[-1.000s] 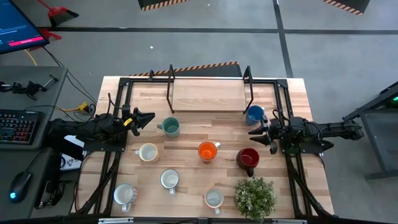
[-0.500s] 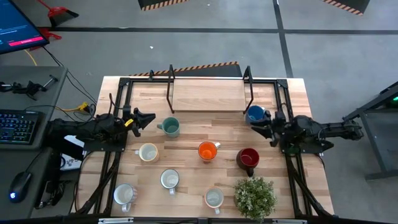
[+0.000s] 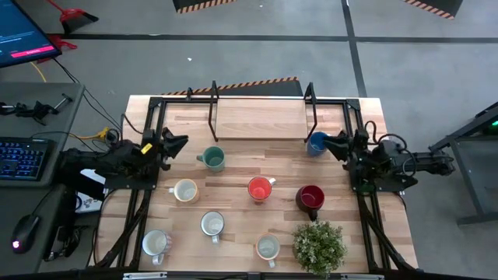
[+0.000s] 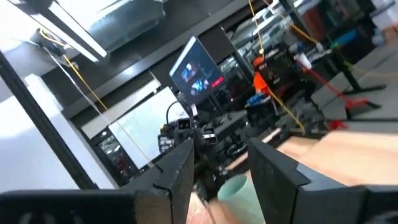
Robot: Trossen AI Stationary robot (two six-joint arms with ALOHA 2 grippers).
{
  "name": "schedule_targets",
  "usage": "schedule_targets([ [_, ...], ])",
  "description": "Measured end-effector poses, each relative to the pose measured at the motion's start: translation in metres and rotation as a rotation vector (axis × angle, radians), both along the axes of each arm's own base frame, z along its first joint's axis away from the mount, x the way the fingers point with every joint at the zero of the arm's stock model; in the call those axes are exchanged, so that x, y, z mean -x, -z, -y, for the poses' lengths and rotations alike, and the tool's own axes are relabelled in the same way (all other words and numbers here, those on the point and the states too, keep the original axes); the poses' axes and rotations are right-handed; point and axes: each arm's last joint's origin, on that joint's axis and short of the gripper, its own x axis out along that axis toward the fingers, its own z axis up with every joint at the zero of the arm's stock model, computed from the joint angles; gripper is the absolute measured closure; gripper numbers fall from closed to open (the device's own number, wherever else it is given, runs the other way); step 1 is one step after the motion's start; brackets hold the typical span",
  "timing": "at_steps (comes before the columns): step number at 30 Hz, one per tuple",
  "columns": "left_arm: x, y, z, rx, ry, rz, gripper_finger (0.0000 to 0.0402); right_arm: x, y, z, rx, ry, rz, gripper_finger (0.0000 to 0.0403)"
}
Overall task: Place coffee mugs
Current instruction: Put the blue mug on the shelf
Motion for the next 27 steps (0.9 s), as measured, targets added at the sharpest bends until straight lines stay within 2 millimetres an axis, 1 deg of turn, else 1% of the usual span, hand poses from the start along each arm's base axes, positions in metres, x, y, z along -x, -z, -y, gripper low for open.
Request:
schedule_targets([
  [3, 0.0006, -0.0015, -0.0001, -0.105, -0.040, -0.022, 0.0328, 0.0006, -0.0022, 0.0000, 0.064, 0.019, -0.008, 0.0263],
  [6, 0.0005, -0.0015, -0.0001, -0.146, -0.055, -0.037, 0.0328, 0.0009, -0.0030, 0.0001, 0.090, 0.031, -0.010, 0.0263],
  [11, 0.0005, -0.0014, -0.0001, -0.066, -0.025, -0.008, 0.0328, 0.0006, -0.0032, -0.0012, 0.027, -0.038, 0.015, 0.0263],
  [15, 0.0010, -0.0012, -0.0016, 0.010, -0.059, 0.010, 0.0323, 0.0006, -0.0017, 0.0006, -0.042, 0.009, 0.011, 0.0263],
  [19, 0.0016, -0.0010, -0.0029, 0.028, -0.101, 0.011, 0.0300, 0.0008, -0.0021, 0.0010, -0.023, 0.030, 0.008, 0.0256],
  [22, 0.0025, -0.0013, -0.0044, 0.050, -0.156, 0.016, 0.0274, 0.0013, -0.0030, 0.0014, -0.006, 0.048, 0.011, 0.0241],
  [27, 0.0036, -0.0035, -0.0047, 0.051, -0.167, 0.040, 0.0237, 0.0026, -0.0032, 0.0044, -0.017, 0.160, 0.005, 0.0219],
])
